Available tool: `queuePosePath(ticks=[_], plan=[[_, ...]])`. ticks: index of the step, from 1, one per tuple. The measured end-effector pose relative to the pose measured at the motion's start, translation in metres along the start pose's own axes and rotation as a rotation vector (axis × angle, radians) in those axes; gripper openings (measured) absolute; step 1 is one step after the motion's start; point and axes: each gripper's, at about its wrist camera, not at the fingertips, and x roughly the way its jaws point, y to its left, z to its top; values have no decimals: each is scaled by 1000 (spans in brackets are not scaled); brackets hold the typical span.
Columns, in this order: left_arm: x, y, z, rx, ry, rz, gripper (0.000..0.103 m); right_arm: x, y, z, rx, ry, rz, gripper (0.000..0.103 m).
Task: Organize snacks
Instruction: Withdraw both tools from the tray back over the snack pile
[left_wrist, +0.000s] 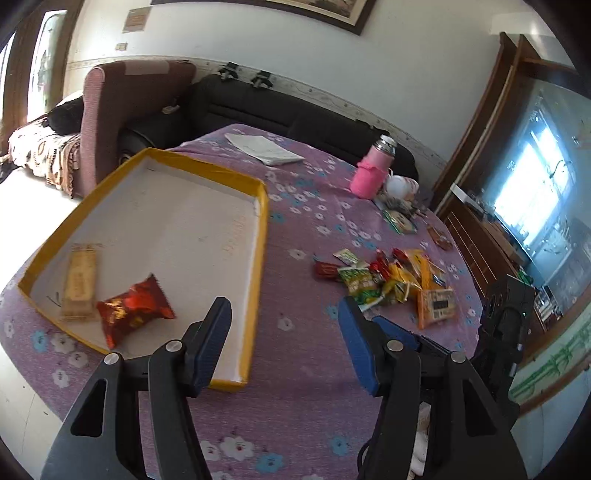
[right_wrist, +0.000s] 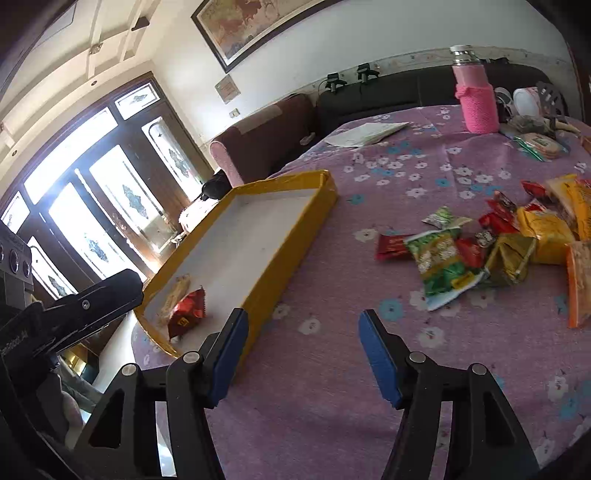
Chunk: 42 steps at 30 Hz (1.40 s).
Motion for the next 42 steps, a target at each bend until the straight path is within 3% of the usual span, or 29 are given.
queuePosePath(ticks=[6,11,20,24,29,34,42], plan=[[21,-37,-5,29,41,-35,59,-40,-44,1,60,-48,-29,65],[24,-51,-5,47,20,-7,59,-65,-69,-1,48,-88,-102,68],[3,-44,8,-14,-92,105,59,-25,-56,10,134,-38,-48,68],[2,-40,8,-41,-101,129,59,-23,-59,8,153,-27,-49,68],[9,-44,1,-51,-87,104,59,-28,-77,6,213,-29,-54,68],[14,-46,-4,-79,-77,53,59,-47,-82,8,243,-89,-72,68],[20,-36,-13,-126,-65,-2,59,-68,-82,16,203,-178,-188,68]])
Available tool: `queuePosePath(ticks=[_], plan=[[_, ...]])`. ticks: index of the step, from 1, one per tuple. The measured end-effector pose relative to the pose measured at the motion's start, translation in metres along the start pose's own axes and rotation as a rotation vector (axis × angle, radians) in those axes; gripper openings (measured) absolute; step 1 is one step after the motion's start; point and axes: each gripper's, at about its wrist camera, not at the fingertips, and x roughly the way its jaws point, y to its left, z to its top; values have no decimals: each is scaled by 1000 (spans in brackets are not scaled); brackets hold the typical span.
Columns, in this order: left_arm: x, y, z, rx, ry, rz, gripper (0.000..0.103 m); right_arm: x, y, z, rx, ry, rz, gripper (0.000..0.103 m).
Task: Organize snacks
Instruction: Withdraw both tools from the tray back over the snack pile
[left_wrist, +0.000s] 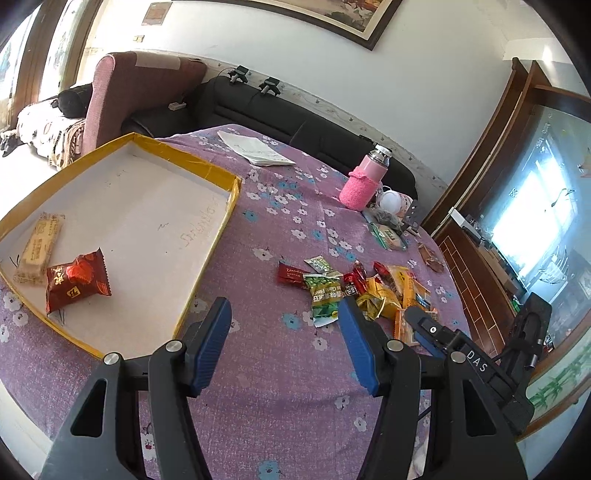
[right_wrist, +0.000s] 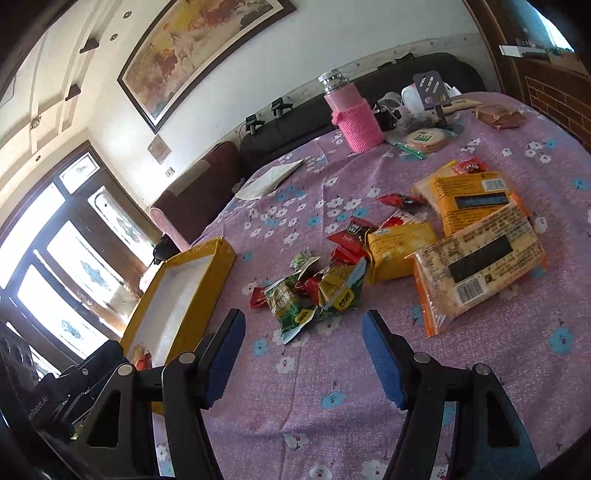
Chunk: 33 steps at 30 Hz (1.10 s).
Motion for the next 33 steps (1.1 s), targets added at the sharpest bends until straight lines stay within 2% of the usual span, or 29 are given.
queuePosePath(ticks=[5,9,14,15,16,19,21,25,29,31,33], plan=[[-6,-5,-4,36,-5,-16,59,-19,16,5,-157,-144,-125,68],[-22,-15,-2,84,-43,-43,59,-28,21,9,-225,-175,-170,70],[-50,-23,11,139,-102,-89,59,-48,15,6,-216,-164,-155,71],[-57,-23,19,138,-124,-101,62,-53,12,4,-206,-173,-151,71],[-62,-23,27,142,-136,-100,71,-58,9,4,-200,-177,-156,71],[-66,-22,51,116,-155,-103,73,-69,-4,11,-159,-149,-128,71],[-54,-23,65,106,-120,-136,74,-66,-12,20,-141,-90,-125,72],[-9,-26,80,127,-16,-157,74,-47,-22,38,-116,-42,-100,73],[49,-15,84,73,109,-167,74,6,-16,45,-109,59,-27,73],[74,-9,81,62,161,-172,74,40,-8,46,-134,114,-34,70],[95,-6,74,61,201,-165,74,66,0,46,-174,152,-37,62]])
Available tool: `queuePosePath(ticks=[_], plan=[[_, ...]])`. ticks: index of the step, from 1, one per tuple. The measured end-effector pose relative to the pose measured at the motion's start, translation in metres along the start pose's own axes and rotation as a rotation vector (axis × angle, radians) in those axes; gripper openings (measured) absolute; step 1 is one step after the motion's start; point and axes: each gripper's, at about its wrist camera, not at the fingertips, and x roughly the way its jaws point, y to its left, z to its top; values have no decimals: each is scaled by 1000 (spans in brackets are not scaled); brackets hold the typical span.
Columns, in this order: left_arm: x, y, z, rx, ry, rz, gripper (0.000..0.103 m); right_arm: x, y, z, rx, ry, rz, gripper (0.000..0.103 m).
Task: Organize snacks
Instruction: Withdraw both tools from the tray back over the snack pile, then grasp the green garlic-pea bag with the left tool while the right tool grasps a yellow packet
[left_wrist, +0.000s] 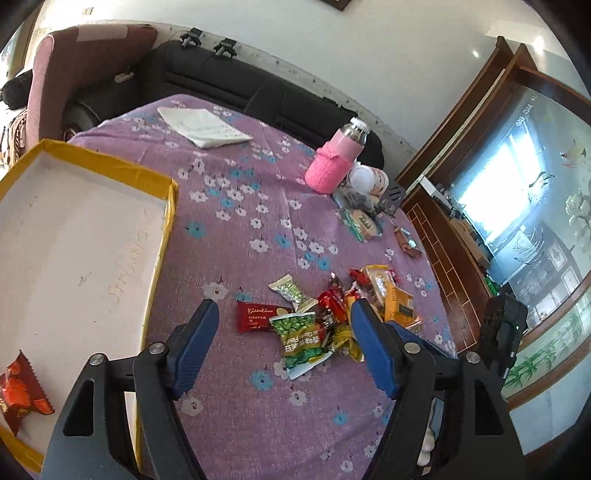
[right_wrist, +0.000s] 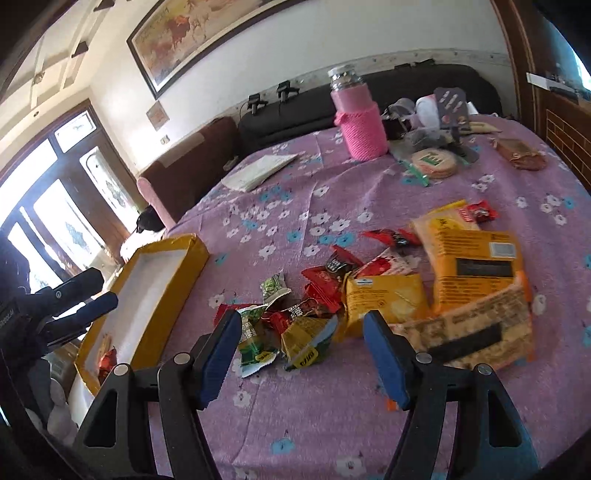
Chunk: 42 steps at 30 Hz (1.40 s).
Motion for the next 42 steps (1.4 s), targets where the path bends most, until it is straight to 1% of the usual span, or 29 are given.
queuePosePath(ticks=[1,2,4,5,8,10,11,16,20,23,24,25,26,27,28,29,32,34,37,39,42], plan=[[10,3,-2,-10,25,-8,73,9,3,1,-18,12,-16,59],[18,6,-5,-22,50,-17,73,17,6,1,-36,21,-31,59],[29,10,-8,-35,77,-23,73,34,9,0,-80,57,-70,61],[33,11,-8,-39,79,-23,73,39,11,-2,-105,71,-77,61],[37,11,-9,-44,85,-26,73,43,15,-10,-150,78,-75,62],[41,4,-13,-16,100,-22,73,42,16,-14,-159,105,-70,51],[43,-1,-15,5,106,-17,73,39,14,-16,-150,115,-59,45],[66,-21,-26,88,144,22,73,21,1,-24,-83,118,-12,43],[87,-33,-34,141,166,61,73,-2,-22,-25,25,64,60,43],[100,-45,-39,209,167,108,73,-16,-31,-24,46,6,55,43],[105,-50,-41,239,170,136,73,-17,-32,-24,55,-2,59,43],[109,-53,-43,257,172,150,65,-17,-34,-23,65,-4,69,43],[110,-56,-44,282,159,171,41,-16,-35,-23,68,-4,79,43],[112,-59,-44,299,161,183,32,-15,-34,-23,66,-3,81,43],[112,-58,-43,295,155,183,32,-15,-34,-23,65,0,81,43],[110,-56,-43,273,155,164,31,-14,-34,-23,65,5,85,43],[101,-52,-42,245,130,150,31,-11,-31,-25,59,8,86,43],[85,-50,-42,220,106,124,31,-11,-30,-26,58,2,93,43],[52,-43,-38,191,55,92,31,-13,-26,-27,52,-19,122,43],[22,-33,-34,175,18,84,31,-15,-21,-28,46,-27,147,43],[-28,-13,-25,163,-55,120,31,-24,-2,-26,26,-32,171,43]])
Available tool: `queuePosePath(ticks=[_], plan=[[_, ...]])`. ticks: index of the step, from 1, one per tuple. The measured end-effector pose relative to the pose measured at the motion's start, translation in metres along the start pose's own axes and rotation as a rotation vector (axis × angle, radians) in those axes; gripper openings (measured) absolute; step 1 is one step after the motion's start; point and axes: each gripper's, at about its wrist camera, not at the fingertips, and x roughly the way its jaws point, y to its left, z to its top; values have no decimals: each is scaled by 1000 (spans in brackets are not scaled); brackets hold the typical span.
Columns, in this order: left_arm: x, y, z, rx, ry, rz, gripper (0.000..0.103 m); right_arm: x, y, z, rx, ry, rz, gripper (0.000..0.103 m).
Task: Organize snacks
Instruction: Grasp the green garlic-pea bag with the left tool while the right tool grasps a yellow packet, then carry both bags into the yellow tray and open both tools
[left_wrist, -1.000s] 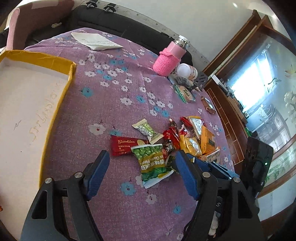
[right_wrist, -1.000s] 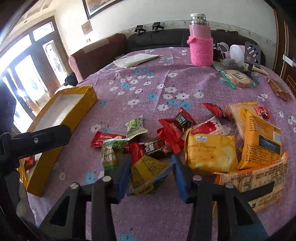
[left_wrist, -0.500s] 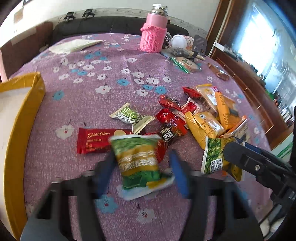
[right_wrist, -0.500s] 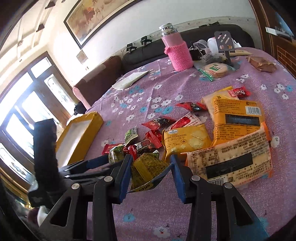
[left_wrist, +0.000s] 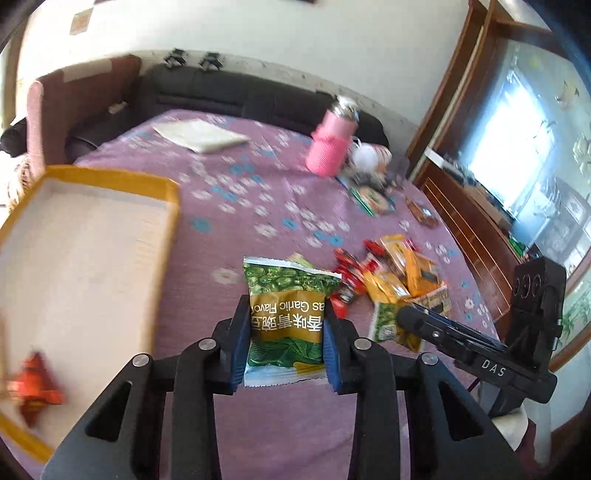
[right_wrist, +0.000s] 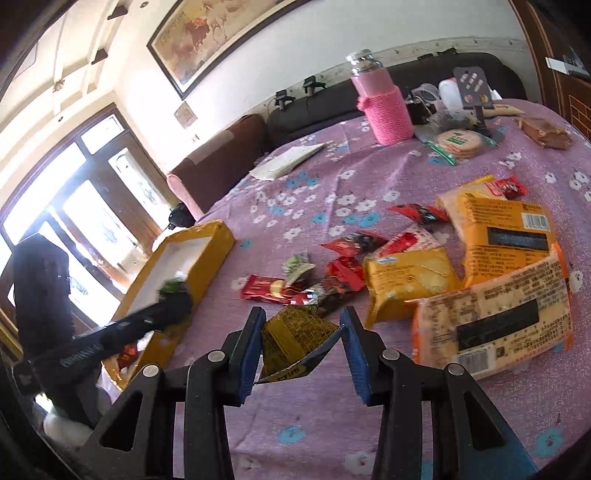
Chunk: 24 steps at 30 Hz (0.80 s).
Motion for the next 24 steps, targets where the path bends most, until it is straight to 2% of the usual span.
queuePosePath(ticks=[4,7,10,12,16,19,24], plan=[[-54,48,13,-19,-97,145,32,0,45,7,-26,20,70,42],[-84,87,23,-52,-141,238,32,10,86,18,-54,53,134,42],[-94,123,33,-72,-138,310,32,33,129,26,-83,110,189,42],[-85,144,36,-96,-103,342,32,61,159,29,-94,160,215,42],[-51,183,28,-148,-2,367,32,126,196,23,-78,274,224,42],[-33,207,14,-203,56,347,32,170,217,15,-85,335,199,42],[-21,229,7,-260,87,308,33,214,234,7,-108,383,167,42]])
